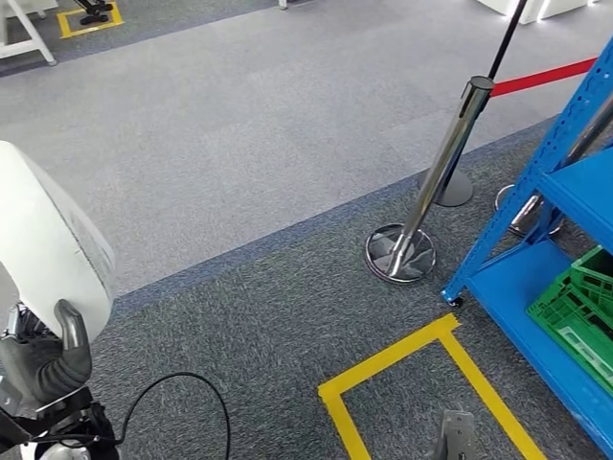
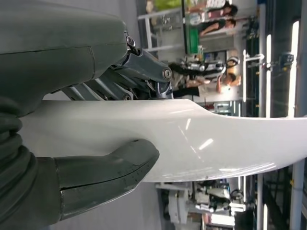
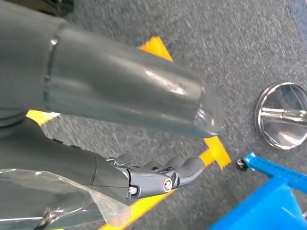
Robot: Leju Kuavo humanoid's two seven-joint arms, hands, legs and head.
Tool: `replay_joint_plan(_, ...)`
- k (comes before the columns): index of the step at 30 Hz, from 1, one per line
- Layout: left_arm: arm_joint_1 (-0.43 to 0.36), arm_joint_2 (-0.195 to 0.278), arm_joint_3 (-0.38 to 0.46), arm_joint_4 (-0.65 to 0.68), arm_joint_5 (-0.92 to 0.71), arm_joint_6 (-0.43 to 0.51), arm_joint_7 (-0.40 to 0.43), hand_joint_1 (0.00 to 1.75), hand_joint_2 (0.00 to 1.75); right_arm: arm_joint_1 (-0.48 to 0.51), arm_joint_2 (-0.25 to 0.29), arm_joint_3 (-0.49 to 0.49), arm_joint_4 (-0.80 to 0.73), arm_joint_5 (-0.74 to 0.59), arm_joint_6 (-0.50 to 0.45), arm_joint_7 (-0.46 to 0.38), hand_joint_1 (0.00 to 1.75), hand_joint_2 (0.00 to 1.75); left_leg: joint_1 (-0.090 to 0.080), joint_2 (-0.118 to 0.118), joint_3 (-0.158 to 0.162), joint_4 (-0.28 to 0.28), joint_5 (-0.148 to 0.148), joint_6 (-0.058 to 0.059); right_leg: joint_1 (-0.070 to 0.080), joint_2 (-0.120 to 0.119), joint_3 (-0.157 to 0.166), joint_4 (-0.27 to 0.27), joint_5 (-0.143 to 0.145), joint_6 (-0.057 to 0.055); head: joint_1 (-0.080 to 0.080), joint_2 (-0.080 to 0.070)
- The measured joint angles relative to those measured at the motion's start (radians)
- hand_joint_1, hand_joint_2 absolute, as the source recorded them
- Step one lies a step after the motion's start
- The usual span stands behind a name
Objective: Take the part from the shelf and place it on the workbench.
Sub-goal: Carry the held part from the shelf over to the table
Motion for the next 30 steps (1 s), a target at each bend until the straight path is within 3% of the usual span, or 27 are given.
replay_joint_plan(2,-0.002,0.0,0.004,-0.002,-0.001,-0.003,0.0,1.75,1.75,0.0,0.0,0.006,0.0,-0.007,-0.002,0.0,0.0,0.0,-0.001,0.062,-0.051,0.11,-0.056,-0.01,0.001,-0.029,0.006,-0.003,-0.003,-0.01,-0.007,0.0)
replay_joint_plan(4,-0.002,0.0,0.005,-0.002,-0.002,-0.004,0.0,1.75,1.75,0.002,0.0,0.008,0.0,-0.01,-0.002,0.0,0.0,0.0,0.005,0.082,-0.11,0.233,-0.101,-0.017,0.004,-0.062,0.01,-0.003,-0.008,-0.014,-0.01,0.0)
replay_joint_plan(5,-0.001,0.0,0.006,-0.002,-0.002,-0.004,0.0,1.75,1.75,0.002,-0.001,0.01,0.0,-0.012,-0.002,0.0,0.0,0.0,0.007,0.085,-0.121,0.253,-0.099,-0.019,0.004,-0.077,0.012,-0.003,-0.011,-0.014,-0.01,0.0)
replay_joint_plan(6,0.0,0.0,0.008,-0.002,-0.001,-0.003,0.0,1.75,1.75,0.001,-0.001,0.012,0.0,-0.013,-0.002,0.0,0.0,0.0,0.009,0.088,-0.111,0.234,-0.077,-0.019,0.004,-0.091,0.015,-0.003,-0.014,-0.013,-0.01,0.0)
replay_joint_plan(7,0.0,0.0,0.01,-0.002,0.0,-0.003,0.0,1.75,1.75,0.0,-0.001,0.015,0.0,-0.015,-0.002,0.0,0.0,0.0,0.009,0.097,-0.083,0.178,-0.042,-0.017,0.004,-0.104,0.02,-0.003,-0.017,-0.011,-0.01,0.0)
replay_joint_plan(9,-0.001,0.0,0.013,-0.003,0.001,-0.002,0.0,1.75,1.75,-0.002,-0.001,0.021,0.0,-0.017,-0.001,0.0,0.0,0.0,0.001,0.143,-0.015,0.041,0.014,-0.008,0.007,-0.126,0.029,-0.003,-0.026,-0.004,-0.01,0.0)
replay_joint_plan(11,-0.002,0.0,0.014,-0.005,0.001,-0.002,0.001,1.75,1.75,-0.004,-0.001,0.024,0.0,-0.018,-0.001,0.0,0.0,0.0,-0.01,0.174,0.014,-0.024,0.023,0.003,0.012,-0.147,0.036,-0.004,-0.033,0.007,-0.009,0.0)
replay_joint_plan(13,0.0,0.0,0.016,-0.005,0.001,-0.002,0.001,1.75,1.75,-0.006,-0.001,0.026,0.0,-0.018,-0.001,0.0,0.0,0.0,-0.013,0.156,0.012,-0.031,0.022,0.014,0.014,-0.17,0.042,-0.009,-0.037,0.017,-0.006,0.0)
replay_joint_plan(14,0.001,0.0,0.017,-0.006,0.001,-0.002,0.0,1.75,1.75,-0.008,-0.001,0.028,0.0,-0.018,-0.001,0.0,0.0,0.0,-0.011,0.144,0.013,-0.036,0.025,0.02,0.013,-0.162,0.042,-0.007,-0.044,0.022,-0.005,0.0)
replay_joint_plan(15,0.001,-0.001,0.018,-0.008,0.0,-0.002,0.0,1.75,1.75,-0.009,-0.002,0.03,0.0,-0.018,-0.001,0.0,0.0,0.0,-0.009,0.132,0.015,-0.042,0.028,0.027,0.012,-0.139,0.035,0.01,-0.057,0.026,-0.003,0.0)
replay_joint_plan(17,-0.002,-0.002,0.019,-0.01,-0.001,-0.003,0.0,1.75,1.75,-0.009,-0.002,0.031,0.0,-0.022,-0.001,-0.001,0.0,0.0,-0.004,0.109,0.018,-0.048,0.031,0.037,0.009,-0.072,-0.017,0.112,-0.108,0.028,0.002,0.0)
replay_joint_plan(18,-0.003,-0.003,0.019,-0.011,-0.002,-0.004,0.0,1.75,1.75,-0.008,-0.003,0.031,0.0,-0.025,0.0,-0.001,0.0,0.0,-0.004,0.095,0.018,-0.048,0.03,0.04,0.009,-0.051,-0.057,0.184,-0.135,0.028,0.003,0.0)
replay_joint_plan(19,-0.004,-0.003,0.019,-0.011,-0.002,-0.004,0.0,1.75,1.75,-0.006,-0.004,0.032,0.001,-0.027,0.0,0.0,0.0,0.0,-0.004,0.081,0.018,-0.047,0.03,0.041,0.009,-0.043,-0.094,0.246,-0.151,0.029,0.004,0.0)
replay_joint_plan(20,-0.003,-0.003,0.019,-0.011,-0.002,-0.004,0.0,1.75,1.75,-0.004,-0.005,0.032,0.002,-0.029,0.001,0.0,0.0,0.0,-0.005,0.066,0.019,-0.047,0.029,0.042,0.009,-0.04,-0.12,0.278,-0.149,0.029,0.004,0.0)
replay_joint_plan(21,-0.004,-0.003,0.019,-0.011,-0.002,-0.004,0.0,1.75,1.75,-0.005,-0.006,0.034,0.003,-0.029,0.001,0.0,0.0,0.0,-0.004,0.05,0.02,-0.046,0.029,0.041,0.009,-0.038,-0.127,0.268,-0.124,0.029,0.004,0.0)
replay_joint_plan(22,-0.004,-0.003,0.019,-0.011,-0.001,-0.005,0.0,1.75,1.75,-0.006,-0.007,0.037,0.004,-0.029,0.0,0.0,0.0,0.0,-0.004,0.034,0.021,-0.044,0.028,0.039,0.008,-0.032,-0.115,0.22,-0.084,0.028,0.004,0.0)
replay_joint_plan(24,-0.007,-0.003,0.019,-0.011,-0.001,-0.006,0.0,1.75,1.75,-0.009,-0.009,0.048,0.006,-0.025,-0.004,0.0,0.0,0.0,-0.002,0.006,0.019,-0.035,0.022,0.031,0.002,0.008,-0.066,0.087,-0.012,0.027,0.004,0.0)
replay_joint_plan(26,-0.011,-0.003,0.019,-0.011,-0.002,-0.008,0.0,1.75,1.75,-0.013,-0.009,0.061,0.011,-0.024,-0.01,0.0,0.0,0.0,-0.001,-0.018,0.012,-0.027,0.02,0.019,0.0,0.038,-0.034,0.023,0.005,0.022,0.004,0.0)
replay_joint_plan(28,-0.014,-0.002,0.019,-0.011,-0.002,-0.009,0.001,1.75,1.75,-0.017,-0.009,0.074,0.016,-0.028,-0.015,0.0,0.0,0.0,0.004,-0.038,0.006,-0.028,0.024,0.008,0.003,0.026,-0.026,0.02,0.004,0.012,0.004,0.0)
replay_joint_plan(30,-0.016,-0.001,0.019,-0.011,-0.002,-0.007,0.001,1.75,1.75,-0.024,-0.01,0.089,0.019,-0.031,-0.021,0.0,0.0,0.0,0.002,-0.009,-0.003,-0.01,0.013,-0.001,0.003,0.004,-0.022,0.016,0.006,-0.001,0.0,0.0)
